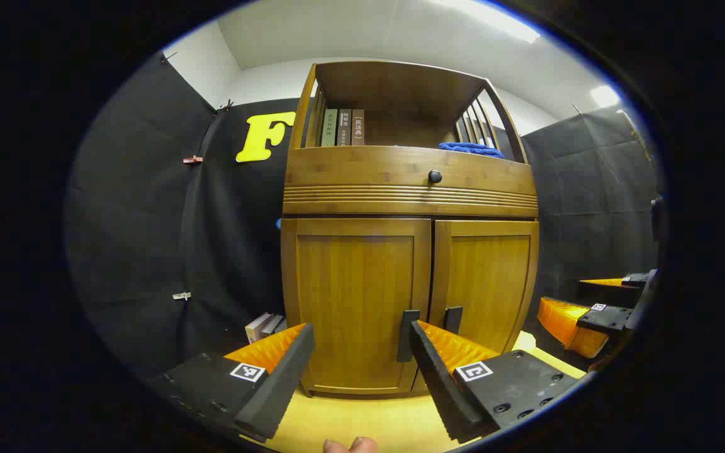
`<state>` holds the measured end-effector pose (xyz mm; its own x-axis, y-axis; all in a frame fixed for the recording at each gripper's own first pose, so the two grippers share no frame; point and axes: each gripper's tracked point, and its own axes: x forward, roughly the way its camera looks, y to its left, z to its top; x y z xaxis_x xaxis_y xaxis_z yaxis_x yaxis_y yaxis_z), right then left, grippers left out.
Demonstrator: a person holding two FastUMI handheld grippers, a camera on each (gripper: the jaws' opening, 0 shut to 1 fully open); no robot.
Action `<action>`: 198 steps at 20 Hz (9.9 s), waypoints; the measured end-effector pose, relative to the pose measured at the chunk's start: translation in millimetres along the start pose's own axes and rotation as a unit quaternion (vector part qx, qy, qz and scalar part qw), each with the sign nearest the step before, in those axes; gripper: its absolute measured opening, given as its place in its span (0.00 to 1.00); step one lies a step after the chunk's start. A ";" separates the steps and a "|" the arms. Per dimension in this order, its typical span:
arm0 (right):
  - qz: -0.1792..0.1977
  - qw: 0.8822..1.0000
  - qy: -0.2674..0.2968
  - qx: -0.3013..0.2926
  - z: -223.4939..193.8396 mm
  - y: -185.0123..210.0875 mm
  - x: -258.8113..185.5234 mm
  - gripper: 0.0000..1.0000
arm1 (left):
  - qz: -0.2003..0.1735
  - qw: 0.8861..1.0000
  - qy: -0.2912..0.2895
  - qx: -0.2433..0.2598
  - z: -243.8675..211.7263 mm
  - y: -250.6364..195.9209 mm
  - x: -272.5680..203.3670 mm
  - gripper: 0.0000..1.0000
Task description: Open the right door of the double-door shoe cabinet with the right hand, and open the left door with the left hand.
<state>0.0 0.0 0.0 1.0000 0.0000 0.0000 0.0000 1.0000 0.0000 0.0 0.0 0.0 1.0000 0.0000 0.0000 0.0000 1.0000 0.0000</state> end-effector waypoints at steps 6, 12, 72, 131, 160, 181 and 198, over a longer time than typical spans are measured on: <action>0.003 1.000 -0.002 -0.002 2.5 1.9 -3.2 0.98 | 0.001 1.000 0.000 0.000 -0.3 -0.2 -2.1 0.94; 0.003 1.000 -0.003 0.000 3.8 3.2 -4.2 0.99 | 0.000 1.000 -0.001 0.001 -0.1 0.3 -1.9 0.94; 0.047 0.990 0.125 0.036 -117.0 45.8 104.4 0.26 | 0.027 0.999 0.038 -0.010 -37.9 42.0 9.2 0.92; -0.036 0.987 0.120 0.102 -93.1 -226.5 -48.5 0.11 | -0.074 0.995 0.062 0.011 -83.0 -92.1 70.0 0.94; -0.045 0.995 0.057 0.066 -46.1 -161.9 -88.1 1.00 | -0.067 0.992 0.103 0.001 -135.4 -77.1 168.8 0.30; 0.086 0.991 0.079 0.071 -70.8 -36.2 -35.1 0.98 | -0.044 0.993 0.112 -0.003 -135.5 46.0 10.5 0.26; 0.117 0.988 0.087 0.059 -78.3 -10.8 -25.9 0.98 | -0.012 0.995 0.095 -0.031 -130.9 141.1 -15.1 0.17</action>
<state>-25.9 -10.8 -78.3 0.9573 0.2420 -0.1579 -0.2215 0.9655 0.1369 -15.1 141.1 -130.9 0.9817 -0.0290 -0.1880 0.0172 0.9978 -0.0641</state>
